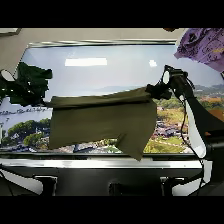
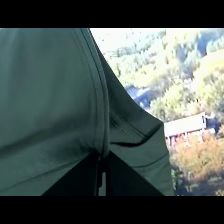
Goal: Fold the clothes and pants, and hang the long-sleeved shirts on hangers.
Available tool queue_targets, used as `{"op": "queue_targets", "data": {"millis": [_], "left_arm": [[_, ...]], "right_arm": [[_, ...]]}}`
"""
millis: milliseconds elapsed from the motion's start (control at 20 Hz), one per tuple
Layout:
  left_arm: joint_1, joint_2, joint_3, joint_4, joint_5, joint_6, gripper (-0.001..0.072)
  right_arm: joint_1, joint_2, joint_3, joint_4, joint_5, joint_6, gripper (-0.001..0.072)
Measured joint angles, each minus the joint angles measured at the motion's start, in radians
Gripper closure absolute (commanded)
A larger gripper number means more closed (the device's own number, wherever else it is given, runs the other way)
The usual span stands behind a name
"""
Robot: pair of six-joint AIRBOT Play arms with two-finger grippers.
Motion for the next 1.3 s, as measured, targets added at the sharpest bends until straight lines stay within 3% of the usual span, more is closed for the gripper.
{"op": "queue_targets", "data": {"millis": [450, 550, 600, 650, 700, 750, 800, 900, 1000, 1200, 1300], "left_arm": [[0.001, -0.002, -0.047, 0.003, -0.011, 0.02, 0.0691], [-0.003, -0.003, -0.068, 0.004, -0.002, 0.022, 0.0661], [-0.003, -0.003, -0.074, 0.004, 0.004, 0.022, 0.0518], [-0.004, -0.003, -0.08, 0.008, 0.011, 0.022, 0.0292], [-0.004, -0.003, -0.083, 0.007, 0.019, 0.022, 0.013], [-0.004, -0.002, -0.084, 0.006, 0.026, 0.022, 0.0097], [-0.003, 0.0, -0.082, -0.002, 0.029, 0.022, 0.0096], [0.01, 0.014, -0.066, -0.021, 0.03, 0.022, 0.0097], [0.039, 0.046, -0.055, -0.054, 0.03, 0.022, 0.0097], [0.161, 0.175, -0.116, -0.151, 0.016, 0.023, 0.0098], [0.235, 0.259, -0.215, -0.215, 0.024, 0.031, 0.0098]], "right_arm": [[0.002, -0.034, 0.015, -0.001, 0.095, 0.014, 0.0682], [0.002, -0.049, 0.015, 0.0, 0.123, 0.006, 0.0676], [0.002, -0.054, 0.015, 0.001, 0.131, 0.006, 0.0616], [0.002, -0.057, 0.015, 0.003, 0.132, 0.006, 0.0518], [0.001, -0.059, 0.015, 0.005, 0.133, 0.002, 0.0435], [0.001, -0.056, 0.016, 0.012, 0.132, 0.0, 0.0386], [0.001, -0.049, 0.016, 0.028, 0.127, -0.002, 0.0383], [0.0, -0.008, 0.016, 0.057, 0.104, -0.029, 0.0273], [-0.005, 0.061, 0.016, 0.069, 0.09, -0.085, 0.0213], [-0.105, 0.237, -0.006, 0.105, 0.162, -0.234, 0.0213], [-0.203, 0.326, -0.089, 0.204, 0.212, -0.324, 0.0213]]}}
